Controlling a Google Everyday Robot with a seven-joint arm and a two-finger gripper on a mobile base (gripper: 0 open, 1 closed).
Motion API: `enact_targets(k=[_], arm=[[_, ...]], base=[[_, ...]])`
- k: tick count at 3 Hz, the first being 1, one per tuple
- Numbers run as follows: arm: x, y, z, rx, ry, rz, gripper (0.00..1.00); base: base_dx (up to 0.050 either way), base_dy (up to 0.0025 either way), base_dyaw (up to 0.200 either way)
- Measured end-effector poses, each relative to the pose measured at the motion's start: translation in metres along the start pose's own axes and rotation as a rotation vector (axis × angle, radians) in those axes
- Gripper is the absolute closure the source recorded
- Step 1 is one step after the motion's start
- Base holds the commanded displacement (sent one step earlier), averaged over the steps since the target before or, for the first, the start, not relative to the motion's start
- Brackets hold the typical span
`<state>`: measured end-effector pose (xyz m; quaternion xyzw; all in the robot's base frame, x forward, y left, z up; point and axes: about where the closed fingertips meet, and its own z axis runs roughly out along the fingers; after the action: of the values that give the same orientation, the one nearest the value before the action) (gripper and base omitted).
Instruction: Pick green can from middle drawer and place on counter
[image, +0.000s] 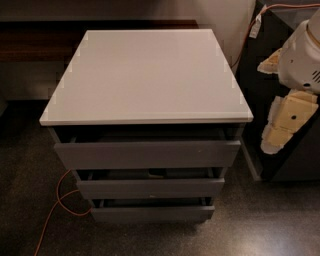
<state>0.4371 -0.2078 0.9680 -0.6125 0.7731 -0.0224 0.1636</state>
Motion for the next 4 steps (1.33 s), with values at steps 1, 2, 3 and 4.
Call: enact_targets(k=[1, 2, 3, 4], arm=[[-0.005, 0.01, 0.021, -0.031, -0.048, -0.014, 0.0], [-0.01, 0.024, 0.046, -0.054, -0.1, -0.029, 0.0], [-0.014, 0.048, 0.105, -0.068, -0.156, -0.028, 0.0], [-0.017, 0.062, 0.142, -0.072, -0.162, -0.033, 0.0]], base=[[0.0, 0.0, 0.0], [0.0, 0.0, 0.0], [0.0, 0.0, 0.0], [0.0, 0.0, 0.0]])
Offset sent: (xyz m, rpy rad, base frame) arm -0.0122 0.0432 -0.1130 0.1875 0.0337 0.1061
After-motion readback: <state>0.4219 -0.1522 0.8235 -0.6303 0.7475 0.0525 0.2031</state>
